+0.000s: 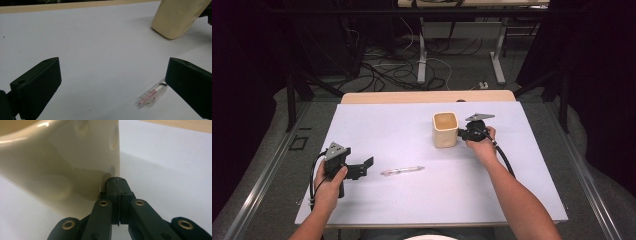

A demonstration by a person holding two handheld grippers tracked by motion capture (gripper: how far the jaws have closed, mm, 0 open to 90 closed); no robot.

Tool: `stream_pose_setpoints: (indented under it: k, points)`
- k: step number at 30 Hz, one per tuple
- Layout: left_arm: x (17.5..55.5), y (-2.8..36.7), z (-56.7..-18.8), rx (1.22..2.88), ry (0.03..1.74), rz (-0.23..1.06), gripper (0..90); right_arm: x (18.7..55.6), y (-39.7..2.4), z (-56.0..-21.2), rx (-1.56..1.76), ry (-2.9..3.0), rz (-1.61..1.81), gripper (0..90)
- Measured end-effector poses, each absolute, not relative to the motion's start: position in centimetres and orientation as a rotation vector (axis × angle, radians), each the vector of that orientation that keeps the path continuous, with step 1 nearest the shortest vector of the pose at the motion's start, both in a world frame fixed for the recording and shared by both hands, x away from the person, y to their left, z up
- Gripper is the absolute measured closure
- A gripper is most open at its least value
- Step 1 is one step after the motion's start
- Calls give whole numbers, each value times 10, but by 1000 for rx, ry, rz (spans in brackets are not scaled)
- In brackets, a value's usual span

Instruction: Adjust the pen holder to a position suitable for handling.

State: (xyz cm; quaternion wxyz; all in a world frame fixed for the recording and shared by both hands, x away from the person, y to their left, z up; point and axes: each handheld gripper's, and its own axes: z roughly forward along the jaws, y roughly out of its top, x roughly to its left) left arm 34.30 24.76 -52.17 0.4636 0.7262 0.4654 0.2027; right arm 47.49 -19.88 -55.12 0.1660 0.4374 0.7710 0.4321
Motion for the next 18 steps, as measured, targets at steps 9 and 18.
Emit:
stream_pose_setpoints:
  k: [9,18]
  points:
    - [343,247,-522,1787,1148,500,4,471,-183,-552,1275,2189,1240,900]
    - [343,247,-521,1776,1167,499,4,468,-164,-552,1267,2215,1248,900]
